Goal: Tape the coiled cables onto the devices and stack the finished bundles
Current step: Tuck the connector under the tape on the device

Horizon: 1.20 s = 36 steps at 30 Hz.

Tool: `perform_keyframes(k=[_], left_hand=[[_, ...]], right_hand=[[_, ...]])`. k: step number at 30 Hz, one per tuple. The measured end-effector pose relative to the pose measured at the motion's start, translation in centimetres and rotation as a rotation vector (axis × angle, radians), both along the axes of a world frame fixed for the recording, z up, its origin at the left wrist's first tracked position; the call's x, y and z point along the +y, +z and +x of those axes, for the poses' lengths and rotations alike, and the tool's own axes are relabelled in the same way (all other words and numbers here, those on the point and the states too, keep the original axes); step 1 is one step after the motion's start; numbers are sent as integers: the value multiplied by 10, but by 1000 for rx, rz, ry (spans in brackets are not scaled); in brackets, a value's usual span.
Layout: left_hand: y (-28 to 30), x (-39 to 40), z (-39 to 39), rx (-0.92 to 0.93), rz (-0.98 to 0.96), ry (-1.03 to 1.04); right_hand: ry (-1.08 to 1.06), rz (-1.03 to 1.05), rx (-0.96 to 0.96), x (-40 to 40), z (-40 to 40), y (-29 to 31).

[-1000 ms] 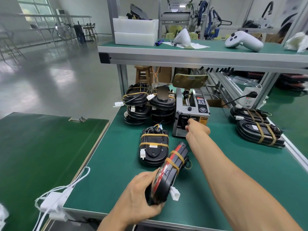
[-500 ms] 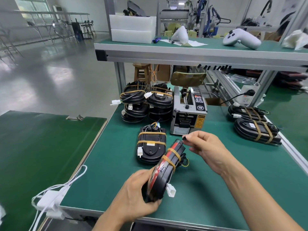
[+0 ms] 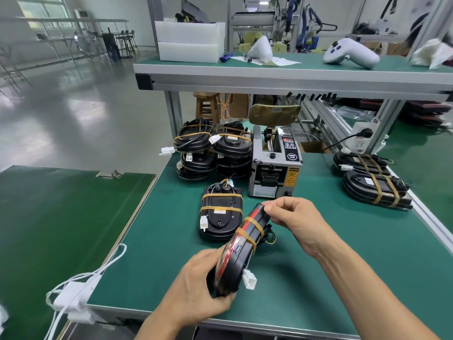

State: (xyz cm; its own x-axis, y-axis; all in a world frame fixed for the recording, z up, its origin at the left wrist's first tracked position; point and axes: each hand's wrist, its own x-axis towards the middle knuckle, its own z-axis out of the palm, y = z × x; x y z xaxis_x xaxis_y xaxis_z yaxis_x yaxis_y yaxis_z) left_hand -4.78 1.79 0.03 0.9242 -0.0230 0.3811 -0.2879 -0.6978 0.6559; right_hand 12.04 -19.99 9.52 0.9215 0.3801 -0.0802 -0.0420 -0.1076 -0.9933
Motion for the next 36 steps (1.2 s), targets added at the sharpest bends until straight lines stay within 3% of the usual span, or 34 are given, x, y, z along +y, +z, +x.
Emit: perform_keyframes(k=[36], left_hand=[[1, 0, 0, 3, -1, -7]], right_hand=[[-125, -33, -74, 9, -2, -8]])
